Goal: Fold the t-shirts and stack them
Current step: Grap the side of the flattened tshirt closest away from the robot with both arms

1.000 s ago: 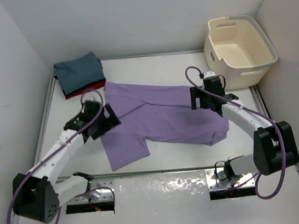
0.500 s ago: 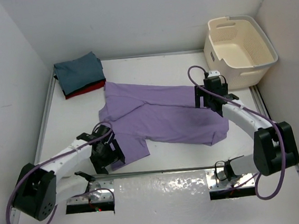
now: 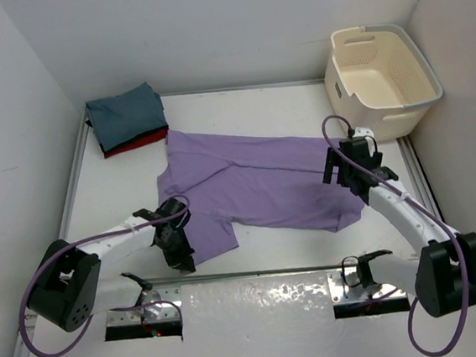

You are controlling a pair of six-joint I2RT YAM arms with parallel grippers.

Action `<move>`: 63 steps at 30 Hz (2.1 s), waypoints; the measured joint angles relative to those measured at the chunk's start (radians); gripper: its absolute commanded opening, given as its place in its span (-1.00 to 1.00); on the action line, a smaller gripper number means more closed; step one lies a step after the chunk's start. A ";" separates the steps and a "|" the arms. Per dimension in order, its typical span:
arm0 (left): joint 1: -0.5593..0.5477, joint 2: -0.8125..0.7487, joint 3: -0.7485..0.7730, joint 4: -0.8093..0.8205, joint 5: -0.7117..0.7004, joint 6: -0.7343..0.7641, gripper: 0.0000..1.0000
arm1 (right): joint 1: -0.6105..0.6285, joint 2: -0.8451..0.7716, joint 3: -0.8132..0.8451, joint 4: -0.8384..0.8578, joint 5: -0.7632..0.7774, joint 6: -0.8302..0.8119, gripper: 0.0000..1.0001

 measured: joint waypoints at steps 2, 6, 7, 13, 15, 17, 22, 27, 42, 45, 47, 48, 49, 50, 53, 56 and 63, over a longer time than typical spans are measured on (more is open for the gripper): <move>0.000 0.000 0.000 0.017 0.004 0.008 -1.00 | -0.002 -0.021 -0.012 -0.063 0.004 0.017 0.97; 0.000 0.010 0.011 0.034 0.001 0.030 -1.00 | -0.002 -0.034 -0.055 -0.157 0.001 0.040 0.94; 0.000 0.013 0.014 0.039 0.001 0.037 -1.00 | -0.002 -0.032 -0.070 -0.175 -0.001 0.043 0.94; -0.001 0.022 0.025 0.056 -0.009 0.067 -1.00 | -0.002 0.031 -0.105 -0.222 -0.019 0.059 0.92; -0.001 0.025 0.027 0.058 -0.009 0.071 -1.00 | -0.003 0.048 -0.111 -0.222 -0.019 0.067 0.93; -0.001 0.032 0.032 0.058 -0.010 0.078 -1.00 | -0.006 0.050 -0.127 -0.227 -0.017 0.080 0.91; -0.001 0.057 0.051 0.058 -0.010 0.101 -1.00 | -0.062 0.036 -0.188 -0.254 -0.024 0.105 0.61; -0.001 0.059 0.052 0.061 -0.008 0.113 -1.00 | -0.103 -0.025 -0.212 -0.319 -0.002 0.119 0.55; -0.001 0.071 0.064 0.064 -0.009 0.128 -1.00 | -0.127 -0.117 -0.269 -0.287 -0.078 0.144 0.15; -0.001 0.071 0.067 0.062 -0.016 0.128 -1.00 | -0.128 -0.114 -0.281 -0.279 -0.089 0.153 0.15; -0.001 0.071 0.073 0.058 -0.030 0.129 -1.00 | -0.134 -0.119 -0.284 -0.279 -0.090 0.157 0.08; -0.001 0.071 0.077 0.056 -0.040 0.130 -1.00 | -0.135 -0.124 -0.288 -0.277 -0.092 0.161 0.05; -0.001 0.071 0.082 0.056 -0.046 0.132 -1.00 | -0.136 -0.130 -0.293 -0.270 -0.095 0.164 -0.04; -0.001 0.071 0.088 0.056 -0.054 0.135 -1.00 | -0.138 -0.135 -0.297 -0.265 -0.101 0.166 -0.16; -0.001 0.071 0.119 0.055 -0.067 0.145 -1.00 | -0.146 -0.139 -0.316 -0.222 -0.146 0.175 -0.78; -0.001 0.071 0.162 0.060 -0.078 0.155 -1.00 | -0.148 -0.159 -0.331 -0.187 -0.184 0.191 -1.00; -0.001 0.067 0.245 0.092 -0.055 0.200 -1.00 | -0.153 -0.180 -0.336 -0.172 -0.197 0.175 -1.00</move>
